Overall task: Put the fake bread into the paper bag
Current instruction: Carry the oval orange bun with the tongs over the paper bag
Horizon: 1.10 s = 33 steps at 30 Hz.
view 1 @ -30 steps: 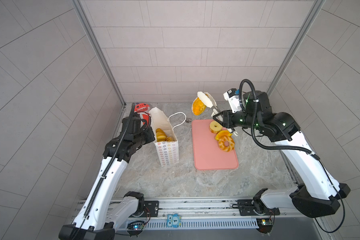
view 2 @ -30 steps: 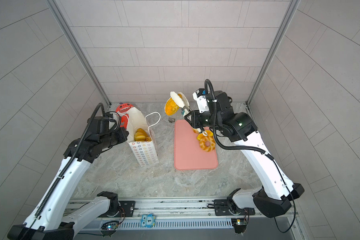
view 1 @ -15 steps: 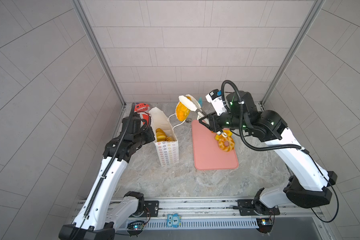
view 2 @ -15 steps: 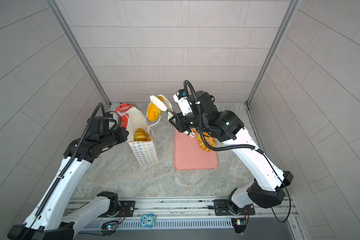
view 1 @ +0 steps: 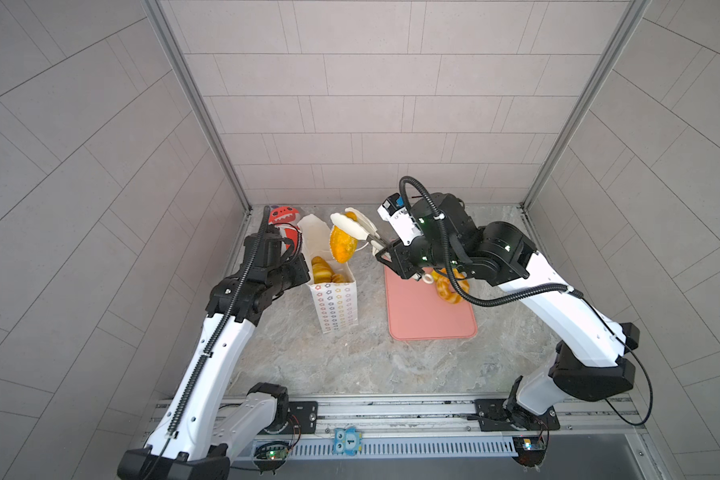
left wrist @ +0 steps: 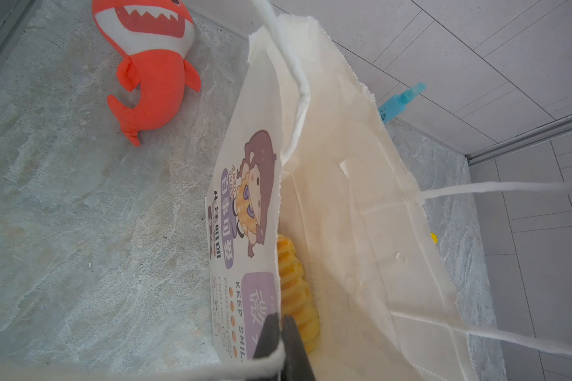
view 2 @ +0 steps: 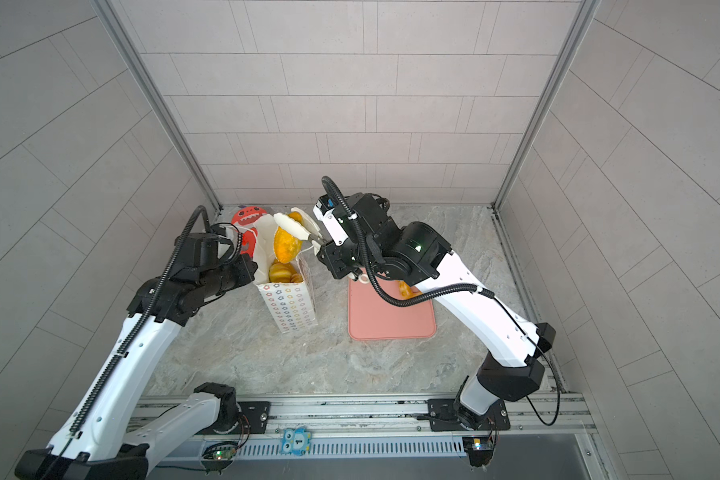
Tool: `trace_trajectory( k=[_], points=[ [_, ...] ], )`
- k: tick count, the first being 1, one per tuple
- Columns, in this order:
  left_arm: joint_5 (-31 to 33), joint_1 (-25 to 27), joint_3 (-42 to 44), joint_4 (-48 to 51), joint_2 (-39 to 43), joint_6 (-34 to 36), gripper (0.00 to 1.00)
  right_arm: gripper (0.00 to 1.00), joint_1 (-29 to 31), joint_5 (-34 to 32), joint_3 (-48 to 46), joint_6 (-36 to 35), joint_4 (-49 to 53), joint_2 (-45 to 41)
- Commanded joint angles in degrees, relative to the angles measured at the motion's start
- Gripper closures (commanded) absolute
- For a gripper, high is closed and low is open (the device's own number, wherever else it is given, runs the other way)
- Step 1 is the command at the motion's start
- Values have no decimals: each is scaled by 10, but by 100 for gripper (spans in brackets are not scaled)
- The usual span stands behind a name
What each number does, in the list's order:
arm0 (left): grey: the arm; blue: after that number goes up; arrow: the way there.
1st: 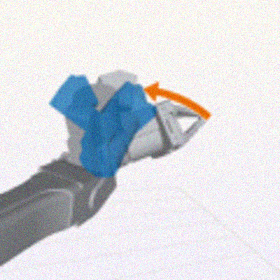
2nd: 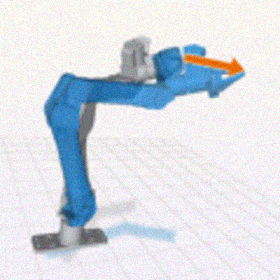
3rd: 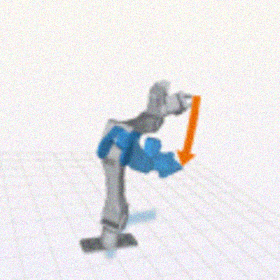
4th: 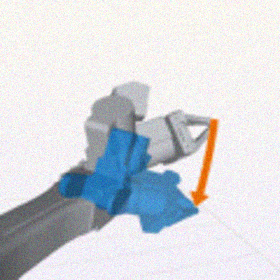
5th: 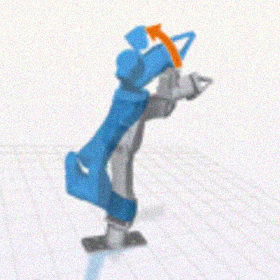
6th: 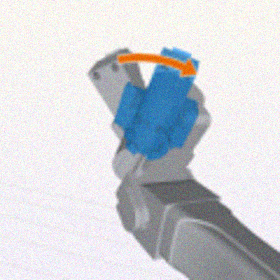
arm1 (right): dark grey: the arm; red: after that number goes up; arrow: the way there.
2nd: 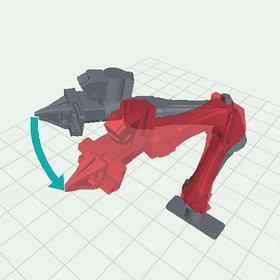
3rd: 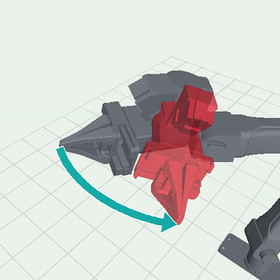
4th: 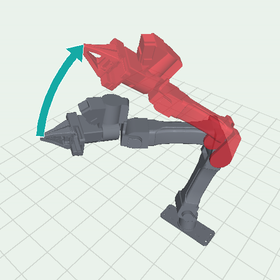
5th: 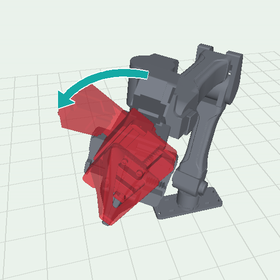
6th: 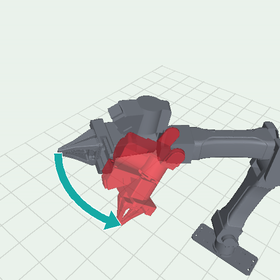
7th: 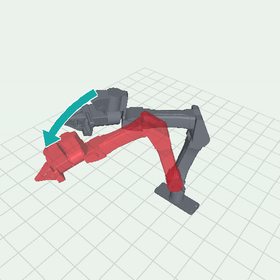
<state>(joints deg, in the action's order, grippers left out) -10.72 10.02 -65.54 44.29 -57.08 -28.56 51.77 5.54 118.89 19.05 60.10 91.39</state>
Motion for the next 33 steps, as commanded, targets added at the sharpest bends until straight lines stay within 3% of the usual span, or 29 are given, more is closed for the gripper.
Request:
trace_trajectory(
  k=[1, 33],
  points=[
    [2, -3, 2, 4, 7, 1, 94, 65, 4, -13, 23, -5, -2, 8],
    [5, -3, 8, 5, 14, 1, 94, 66, 23, -22, 106, -34, 49, 121]
  ],
)
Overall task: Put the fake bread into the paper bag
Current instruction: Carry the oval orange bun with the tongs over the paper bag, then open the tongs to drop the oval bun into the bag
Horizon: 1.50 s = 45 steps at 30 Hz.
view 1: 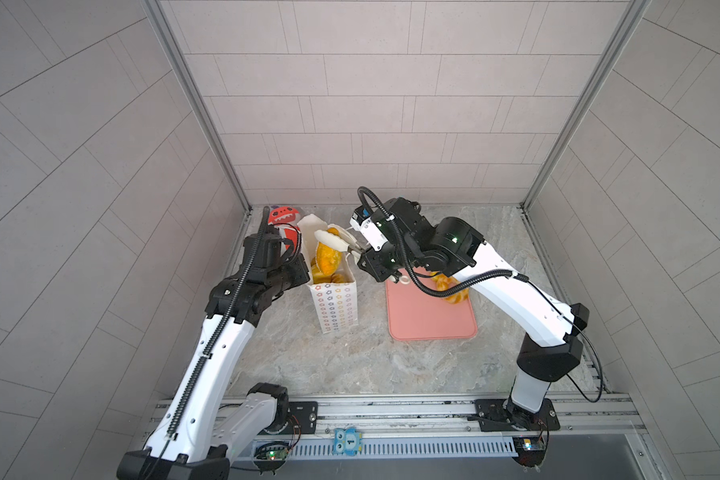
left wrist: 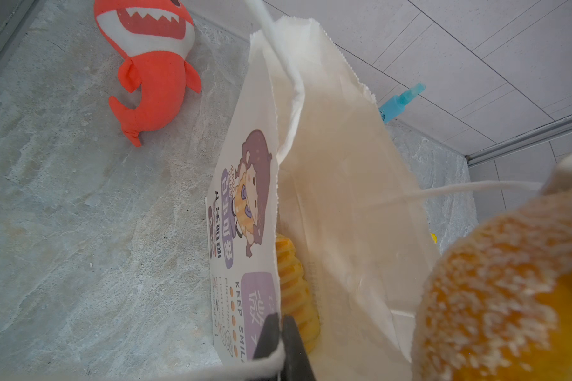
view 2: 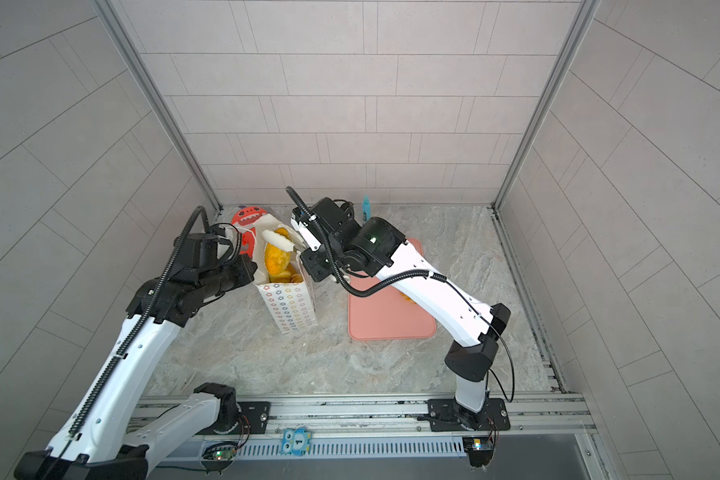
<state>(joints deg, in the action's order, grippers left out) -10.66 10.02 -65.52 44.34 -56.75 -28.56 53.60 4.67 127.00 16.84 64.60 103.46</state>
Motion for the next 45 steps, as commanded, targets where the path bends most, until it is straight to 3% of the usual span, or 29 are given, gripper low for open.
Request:
trace_trajectory(
  k=[1, 24, 45],
  points=[
    [4, -3, 7, 4, 11, 1, 94, 66, 5, -15, 28, -13, 6, 4],
    [7, -3, 8, 6, 11, 1, 94, 54, 7, -34, 50, -21, 21, 26],
    [5, -3, 7, 6, 10, 1, 94, 55, 6, -83, 55, -20, 23, -21]
  ],
)
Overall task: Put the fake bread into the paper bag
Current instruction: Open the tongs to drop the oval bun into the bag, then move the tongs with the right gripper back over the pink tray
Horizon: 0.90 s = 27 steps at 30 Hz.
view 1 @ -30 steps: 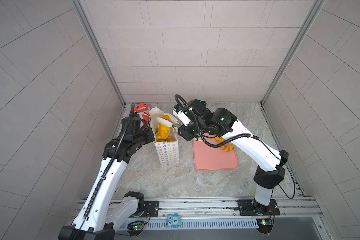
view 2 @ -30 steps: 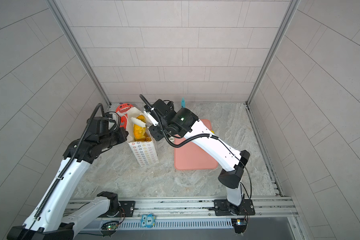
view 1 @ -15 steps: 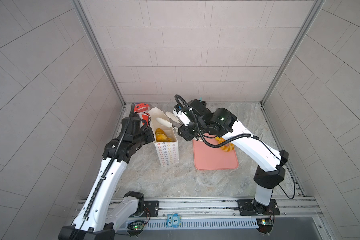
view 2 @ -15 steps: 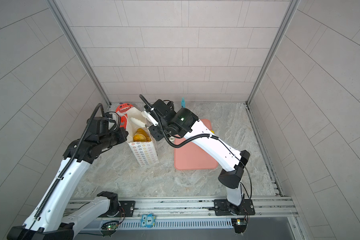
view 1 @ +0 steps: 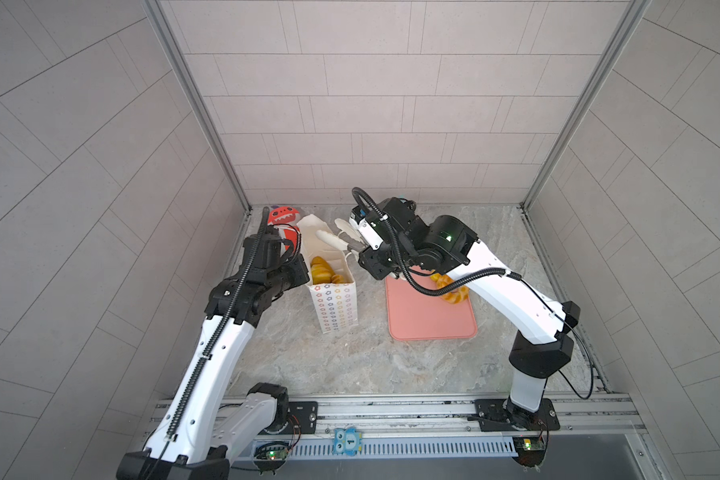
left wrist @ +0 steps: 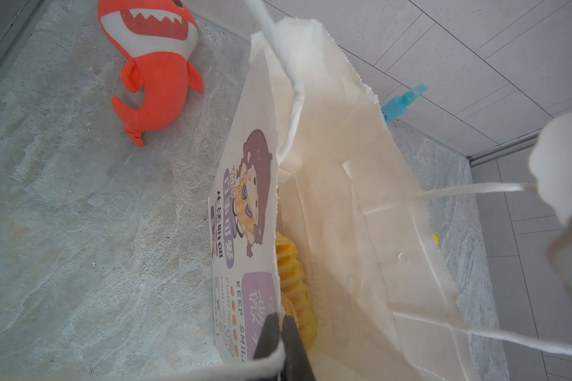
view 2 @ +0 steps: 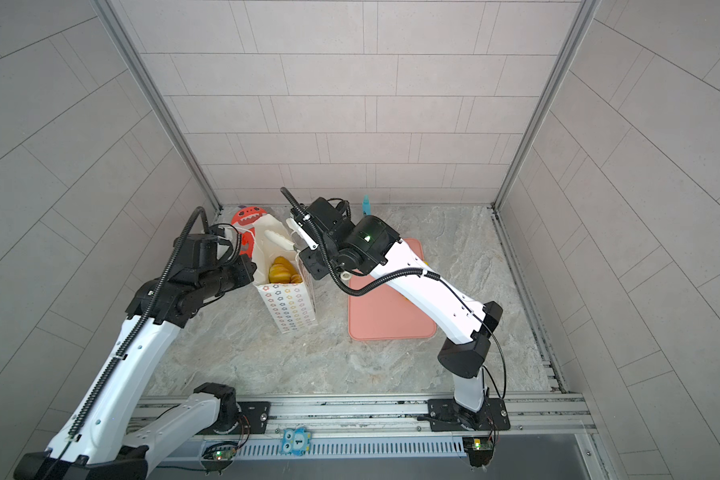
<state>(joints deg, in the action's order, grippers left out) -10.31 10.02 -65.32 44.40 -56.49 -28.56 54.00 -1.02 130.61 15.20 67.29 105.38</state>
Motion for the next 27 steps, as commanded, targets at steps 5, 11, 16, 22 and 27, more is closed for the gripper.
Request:
trace_trajectory(
  k=[5, 11, 16, 22, 27],
  points=[
    [0, -4, 5, 2, 4, 2, 94, 56, 2, -50, 18, -3, -6, -61],
    [-1, -3, 3, 2, 2, 2, 94, 57, -3, -82, 15, -6, -9, -91],
    [1, -3, 1, 2, 1, 2, 93, 57, -18, -96, -2, -11, -14, -115],
    [-1, -3, 0, 3, 1, 1, 94, 57, -45, -97, -39, -10, -24, -149],
    [0, -3, 0, 6, 3, 2, 94, 57, -75, -90, -73, -10, -31, -174]
  ],
)
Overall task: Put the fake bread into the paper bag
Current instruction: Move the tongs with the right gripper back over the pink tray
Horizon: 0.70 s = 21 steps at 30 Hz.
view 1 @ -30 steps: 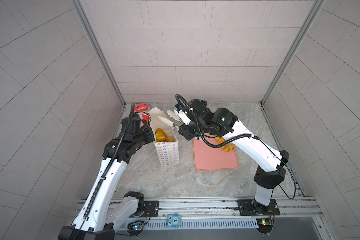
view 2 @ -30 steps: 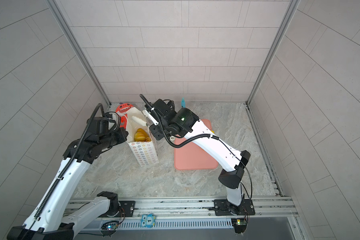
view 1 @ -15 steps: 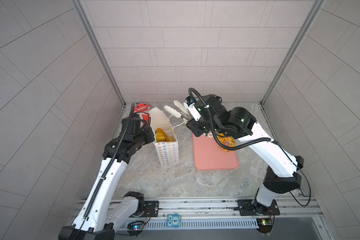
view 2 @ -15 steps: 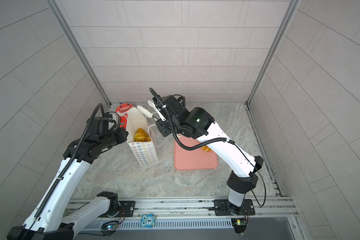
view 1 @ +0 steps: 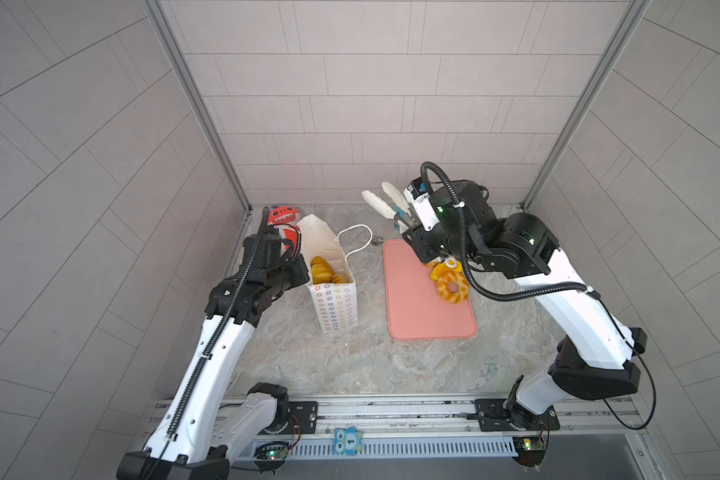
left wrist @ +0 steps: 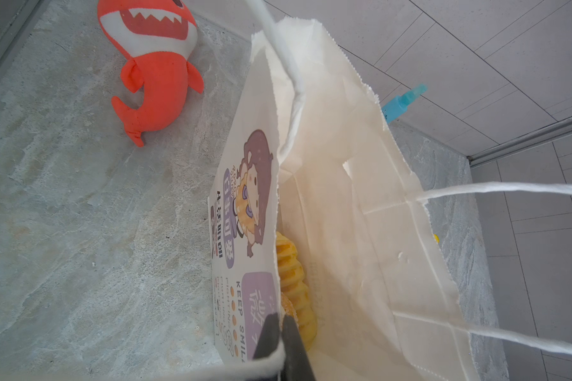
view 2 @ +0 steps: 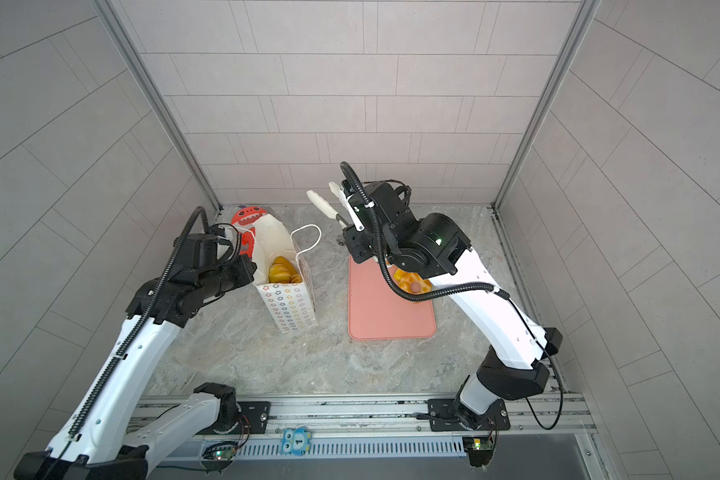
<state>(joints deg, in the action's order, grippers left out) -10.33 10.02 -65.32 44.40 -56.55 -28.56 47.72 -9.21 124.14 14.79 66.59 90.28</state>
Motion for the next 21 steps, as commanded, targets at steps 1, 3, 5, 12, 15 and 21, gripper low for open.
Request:
trace_trajectory(
  k=[1, 3, 5, 12, 15, 21],
  points=[
    [0, -3, 0, 6, 4, 1, 94, 57, -20, -6, -14, -4, -24, -27],
    [1, -2, 2, 6, 5, 1, 94, 57, -36, -1, -27, -3, -25, -37],
    [1, -3, 4, 6, 5, 2, 94, 57, -54, 4, -43, -1, -27, -47],
    [-1, -3, 4, 5, 5, 3, 94, 57, -120, 36, -126, 11, -46, -87],
    [-1, -3, 5, 5, 5, 3, 94, 57, -152, 58, -164, 18, -54, -102],
    [-2, -4, 5, 4, 3, 2, 94, 57, -193, 80, -233, 23, -69, -126]
  ],
)
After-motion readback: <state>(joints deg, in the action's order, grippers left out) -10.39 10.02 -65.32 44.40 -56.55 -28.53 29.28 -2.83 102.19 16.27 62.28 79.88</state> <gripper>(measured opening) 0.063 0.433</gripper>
